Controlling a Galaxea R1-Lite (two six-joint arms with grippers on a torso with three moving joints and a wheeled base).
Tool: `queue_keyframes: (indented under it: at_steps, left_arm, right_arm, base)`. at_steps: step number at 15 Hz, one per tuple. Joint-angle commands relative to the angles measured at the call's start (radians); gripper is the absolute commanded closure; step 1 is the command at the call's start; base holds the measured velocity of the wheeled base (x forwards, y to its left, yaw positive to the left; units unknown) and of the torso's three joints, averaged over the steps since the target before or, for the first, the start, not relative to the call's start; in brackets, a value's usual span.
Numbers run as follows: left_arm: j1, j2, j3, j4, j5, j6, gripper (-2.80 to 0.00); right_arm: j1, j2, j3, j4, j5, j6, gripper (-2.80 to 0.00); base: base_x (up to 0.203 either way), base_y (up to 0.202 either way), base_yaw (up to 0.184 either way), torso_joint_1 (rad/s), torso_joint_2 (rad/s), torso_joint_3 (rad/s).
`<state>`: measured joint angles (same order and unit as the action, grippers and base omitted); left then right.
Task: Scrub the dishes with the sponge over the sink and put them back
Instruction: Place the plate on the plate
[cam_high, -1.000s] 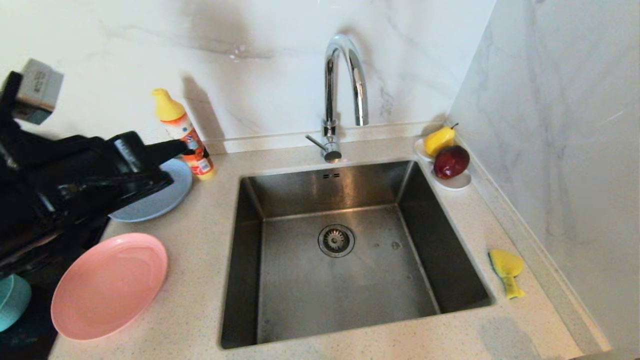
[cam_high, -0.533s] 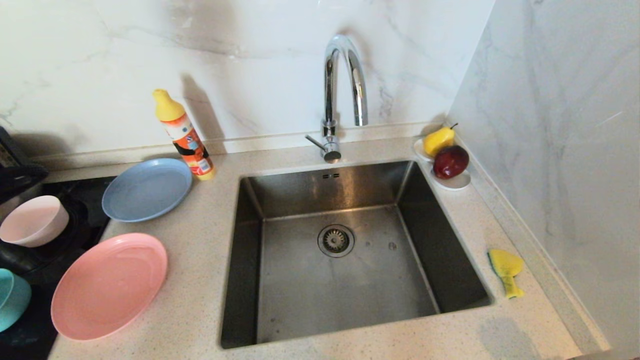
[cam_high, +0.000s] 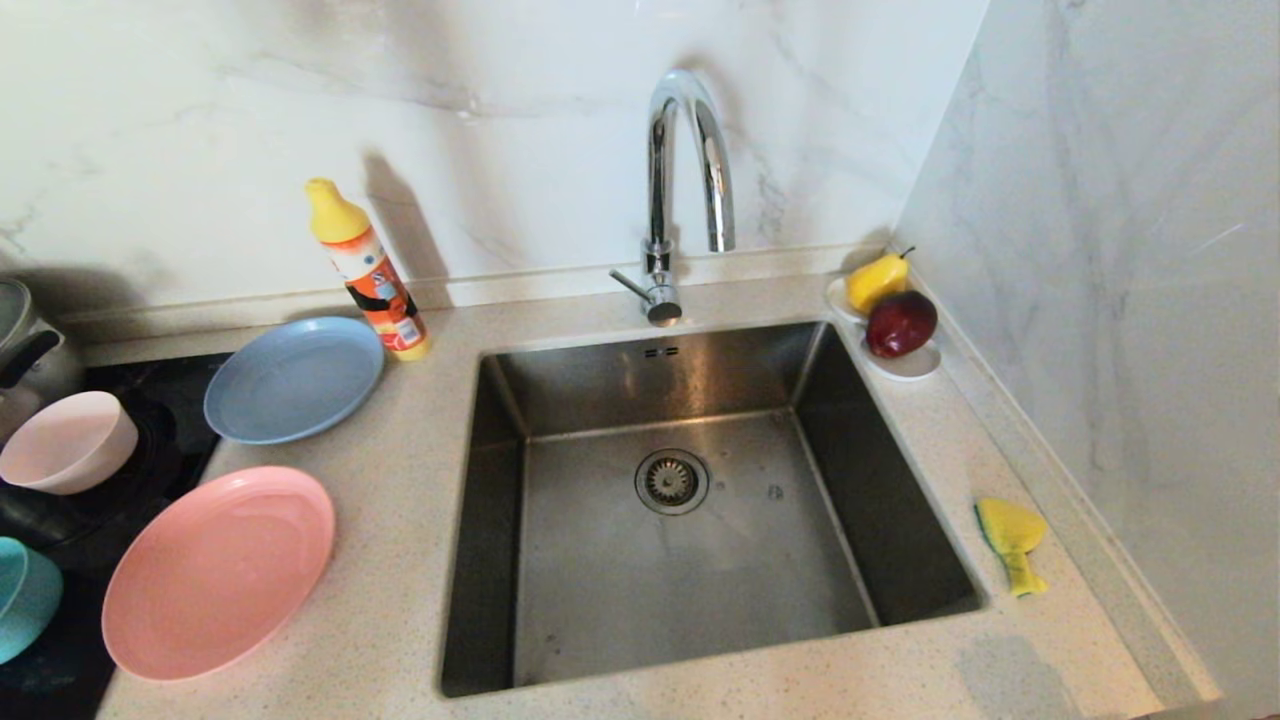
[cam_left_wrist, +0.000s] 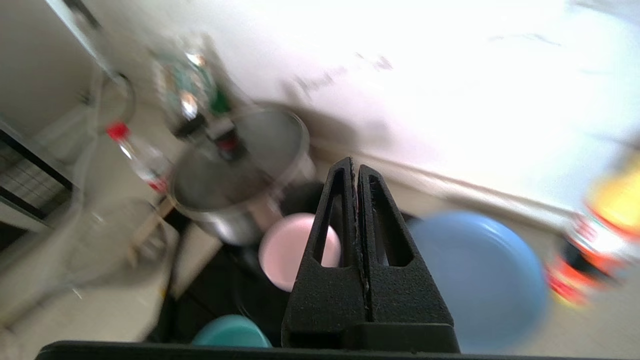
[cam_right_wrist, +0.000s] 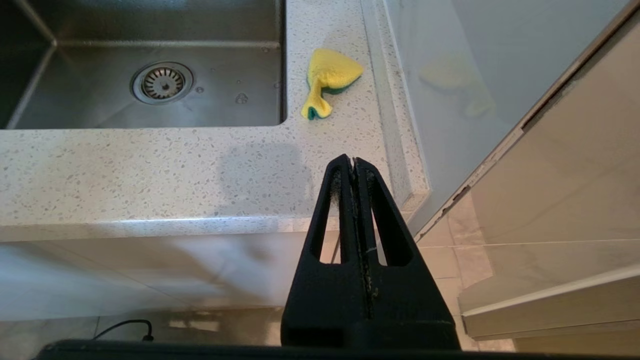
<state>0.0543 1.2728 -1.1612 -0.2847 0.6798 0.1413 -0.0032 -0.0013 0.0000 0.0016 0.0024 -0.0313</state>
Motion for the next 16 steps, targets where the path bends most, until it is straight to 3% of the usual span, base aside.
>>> queue_keyframes:
  at_steps: [1, 3, 8, 10, 12, 16]
  left_arm:
    - [0.108, 0.158, -0.122, 0.007, -0.067, 0.020, 0.00]
    - [0.233, 0.265, -0.230, 0.124, -0.254, -0.002, 0.00]
    - [0.382, 0.409, -0.426, 0.550, -0.574, -0.244, 0.00]
    - [0.435, 0.463, -0.483, 0.732, -0.770, -0.324, 0.00]
    - [0.449, 0.487, -0.458, 0.774, -0.828, -0.356, 0.00]
    - [0.450, 0.564, -0.413, 0.782, -0.840, -0.399, 0.00]
  right_arm:
    - [0.000, 0.001, 0.000, 0.000, 0.001, -0.001, 0.00]
    - [0.000, 0.001, 0.000, 0.000, 0.001, -0.001, 0.00]
    - [0.002, 0.001, 0.000, 0.000, 0.001, -0.001, 0.00]
    - [0.000, 0.001, 0.000, 0.000, 0.001, -0.001, 0.00]
    - [0.000, 0.001, 0.000, 0.000, 0.001, -0.001, 0.00]
    - [0.000, 0.001, 0.000, 0.000, 0.001, -0.001, 0.00]
  base:
    - [0.000, 0.000, 0.000, 0.000, 0.00, 0.000]
    - [0.000, 0.000, 0.000, 0.000, 0.00, 0.000]
    - [0.000, 0.000, 0.000, 0.000, 0.00, 0.000]
    - [0.000, 0.000, 0.000, 0.000, 0.00, 0.000]
    - [0.000, 0.000, 0.000, 0.000, 0.00, 0.000]
    - [0.000, 0.000, 0.000, 0.000, 0.00, 0.000]
